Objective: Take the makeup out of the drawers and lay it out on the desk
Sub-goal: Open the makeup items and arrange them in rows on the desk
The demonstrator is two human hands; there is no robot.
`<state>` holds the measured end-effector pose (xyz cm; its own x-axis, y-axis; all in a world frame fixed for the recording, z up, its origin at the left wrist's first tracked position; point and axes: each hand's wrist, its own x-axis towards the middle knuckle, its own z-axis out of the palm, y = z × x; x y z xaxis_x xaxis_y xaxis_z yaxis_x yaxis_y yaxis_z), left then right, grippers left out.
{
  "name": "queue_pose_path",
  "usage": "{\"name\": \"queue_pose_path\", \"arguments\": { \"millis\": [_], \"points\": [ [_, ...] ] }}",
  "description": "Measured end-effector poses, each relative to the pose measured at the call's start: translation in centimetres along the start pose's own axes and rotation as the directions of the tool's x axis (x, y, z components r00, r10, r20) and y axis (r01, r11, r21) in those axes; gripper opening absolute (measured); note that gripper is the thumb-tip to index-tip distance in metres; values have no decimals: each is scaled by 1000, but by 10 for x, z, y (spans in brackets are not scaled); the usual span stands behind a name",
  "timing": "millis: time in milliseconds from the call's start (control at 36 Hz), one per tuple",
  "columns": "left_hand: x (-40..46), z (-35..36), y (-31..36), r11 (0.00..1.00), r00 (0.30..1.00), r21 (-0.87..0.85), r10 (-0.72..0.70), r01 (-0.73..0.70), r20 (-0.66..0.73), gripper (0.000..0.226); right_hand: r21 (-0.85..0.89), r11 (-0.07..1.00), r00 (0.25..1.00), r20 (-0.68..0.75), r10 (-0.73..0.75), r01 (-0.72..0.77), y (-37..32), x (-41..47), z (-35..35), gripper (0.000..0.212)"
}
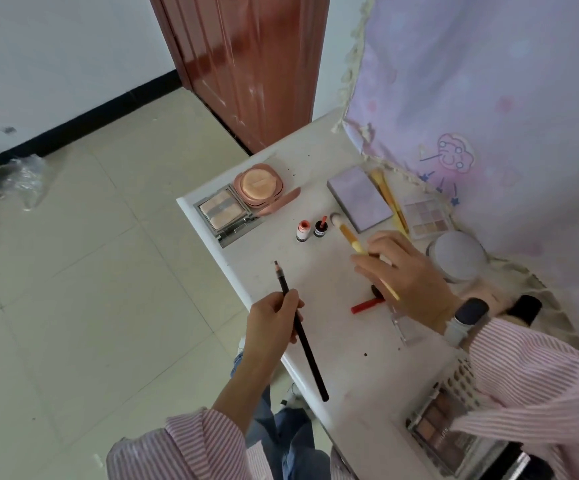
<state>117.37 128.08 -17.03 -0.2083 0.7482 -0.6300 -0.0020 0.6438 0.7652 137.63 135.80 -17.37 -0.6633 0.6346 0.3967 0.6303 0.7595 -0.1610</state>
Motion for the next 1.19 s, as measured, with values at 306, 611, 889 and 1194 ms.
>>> {"name": "queue_pose_path", "arguments": {
  "millis": [306,611,889,1194],
  "points": [
    [6,-3,-2,1000,1000,-20,1,-1,-2,24,-304,949,992,64,113,-88,28,24,44,42],
    [3,-4,0,969,997,-244,62,-47,52,16,327,724,741,562,368,-608,-54,13,-9,37],
    [0,-12,4,900,991,-416,119,-132,-58,14,343,532,569,746,347,-774,-60,11,-6,19],
    [4,-45,-5,925,942,-231,326,-302,76,13,242,622,521,793,316,-745,-41,16,-16,25]
  ]
}}
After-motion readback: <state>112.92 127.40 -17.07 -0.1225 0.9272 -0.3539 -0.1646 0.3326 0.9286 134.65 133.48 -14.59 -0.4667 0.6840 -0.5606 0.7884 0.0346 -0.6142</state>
